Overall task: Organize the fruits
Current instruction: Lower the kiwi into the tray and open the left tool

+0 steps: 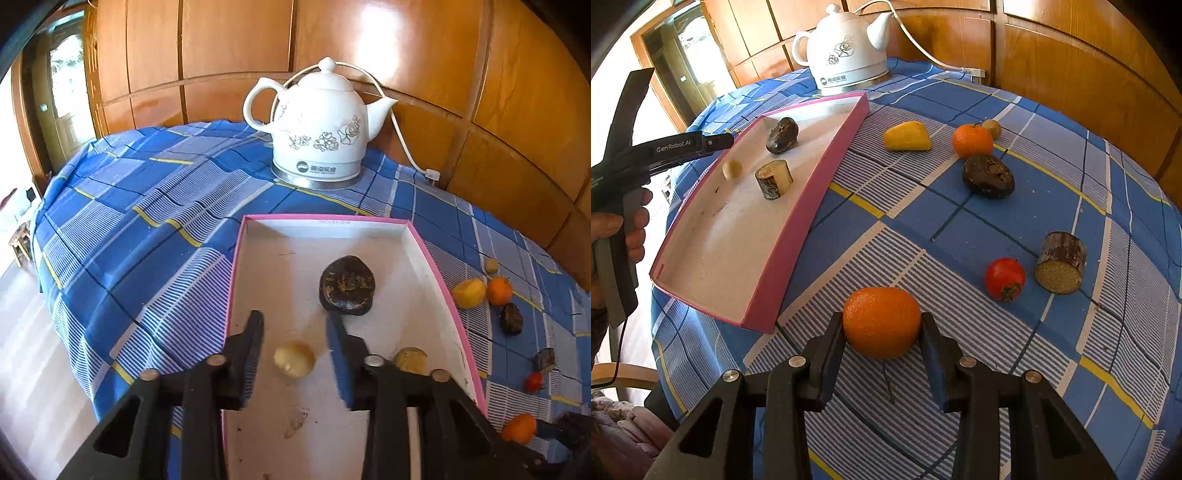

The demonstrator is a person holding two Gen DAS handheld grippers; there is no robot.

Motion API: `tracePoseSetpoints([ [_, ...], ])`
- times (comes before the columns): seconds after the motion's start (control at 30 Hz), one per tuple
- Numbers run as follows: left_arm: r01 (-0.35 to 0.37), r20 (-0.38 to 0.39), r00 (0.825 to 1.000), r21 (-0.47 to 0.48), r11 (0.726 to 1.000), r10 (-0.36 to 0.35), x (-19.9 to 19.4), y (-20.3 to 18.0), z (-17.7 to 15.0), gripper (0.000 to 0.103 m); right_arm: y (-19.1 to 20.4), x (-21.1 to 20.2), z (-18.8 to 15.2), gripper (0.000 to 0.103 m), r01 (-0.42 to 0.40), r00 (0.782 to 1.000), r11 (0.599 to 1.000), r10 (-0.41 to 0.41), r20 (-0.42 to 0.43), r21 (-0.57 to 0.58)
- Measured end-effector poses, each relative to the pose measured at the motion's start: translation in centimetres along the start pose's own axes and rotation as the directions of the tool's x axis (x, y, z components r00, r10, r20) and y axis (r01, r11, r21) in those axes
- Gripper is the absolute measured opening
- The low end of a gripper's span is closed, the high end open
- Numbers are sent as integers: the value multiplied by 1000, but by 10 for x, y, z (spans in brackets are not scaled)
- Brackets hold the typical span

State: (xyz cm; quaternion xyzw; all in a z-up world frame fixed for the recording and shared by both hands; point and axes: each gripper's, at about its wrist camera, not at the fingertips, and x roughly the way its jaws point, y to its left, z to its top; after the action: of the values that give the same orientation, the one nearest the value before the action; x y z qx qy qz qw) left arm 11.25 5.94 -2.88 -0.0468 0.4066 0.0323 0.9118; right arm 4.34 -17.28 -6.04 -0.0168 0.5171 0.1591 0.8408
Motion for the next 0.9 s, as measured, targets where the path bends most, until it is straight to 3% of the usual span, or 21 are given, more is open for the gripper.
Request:
tracePoseSetpoints([
  [0.13, -18, 32, 999, 0, 1000, 18, -9, 0, 1, 49, 1, 0, 0, 40, 4, 1000, 1000, -4, 1, 0],
  [0.3, -47, 99, 994, 5, 999, 47, -34, -4, -3, 82, 0, 0, 0, 40, 7, 1000, 1000, -7, 2, 4],
  [0.47, -67, 158, 985, -3, 998, 66, -62, -8, -12, 102, 1, -1, -1, 40, 9, 1000, 1000, -9, 6, 6],
  [0.9, -47, 226, 973, -29, 998, 52, -105, -10, -40, 103, 3, 2, -3, 40, 33, 999, 999, -33, 4, -4],
])
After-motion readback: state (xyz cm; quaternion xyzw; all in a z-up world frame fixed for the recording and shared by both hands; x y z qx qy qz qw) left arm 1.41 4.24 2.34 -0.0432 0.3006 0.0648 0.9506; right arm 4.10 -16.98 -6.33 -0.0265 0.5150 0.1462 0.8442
